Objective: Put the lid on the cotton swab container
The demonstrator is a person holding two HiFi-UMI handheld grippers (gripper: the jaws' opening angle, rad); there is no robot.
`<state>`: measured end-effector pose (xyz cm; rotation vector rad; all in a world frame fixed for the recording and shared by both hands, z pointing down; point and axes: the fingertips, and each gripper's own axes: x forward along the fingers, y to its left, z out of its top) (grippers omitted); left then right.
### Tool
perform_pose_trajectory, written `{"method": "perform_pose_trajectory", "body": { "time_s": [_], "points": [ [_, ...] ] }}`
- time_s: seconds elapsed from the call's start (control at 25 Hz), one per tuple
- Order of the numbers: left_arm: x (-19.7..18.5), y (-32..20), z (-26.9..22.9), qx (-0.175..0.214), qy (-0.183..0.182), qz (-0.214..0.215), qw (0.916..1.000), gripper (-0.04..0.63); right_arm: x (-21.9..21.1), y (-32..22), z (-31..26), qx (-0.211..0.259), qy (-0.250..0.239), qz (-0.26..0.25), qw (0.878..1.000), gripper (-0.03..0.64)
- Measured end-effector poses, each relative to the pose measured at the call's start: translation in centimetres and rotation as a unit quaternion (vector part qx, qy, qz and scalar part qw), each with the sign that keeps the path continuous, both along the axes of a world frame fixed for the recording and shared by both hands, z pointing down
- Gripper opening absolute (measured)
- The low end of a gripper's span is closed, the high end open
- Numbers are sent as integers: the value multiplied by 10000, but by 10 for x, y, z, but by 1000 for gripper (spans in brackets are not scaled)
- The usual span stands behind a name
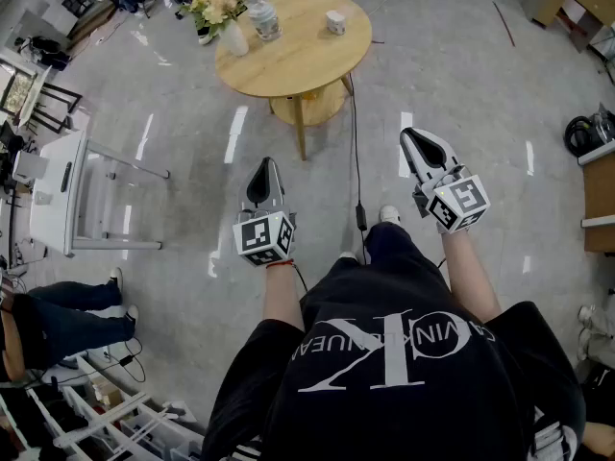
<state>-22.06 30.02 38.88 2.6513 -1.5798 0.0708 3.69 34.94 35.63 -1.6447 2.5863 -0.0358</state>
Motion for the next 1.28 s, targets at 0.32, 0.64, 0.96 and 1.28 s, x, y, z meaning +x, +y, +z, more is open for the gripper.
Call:
{"method": "perform_pose_trajectory", "body": {
  "time_s": [0.32, 0.64, 0.96, 1.28],
  "points": [
    [-2, -7, 6, 55, 0, -102, 9999, 12, 7, -13, 12, -212, -103, 50, 9997, 29],
    [2, -19, 9, 14, -38, 11, 10000, 12, 1, -26, 21, -369, -40, -58, 9993, 29],
    [22, -38, 12, -27, 133, 396, 9991, 169, 5, -39, 24, -531, -249, 62, 9983, 158],
    [33, -79, 28, -347, 164, 283, 9989, 169, 41, -67, 37, -681, -550, 350, 9955, 158]
  ]
}}
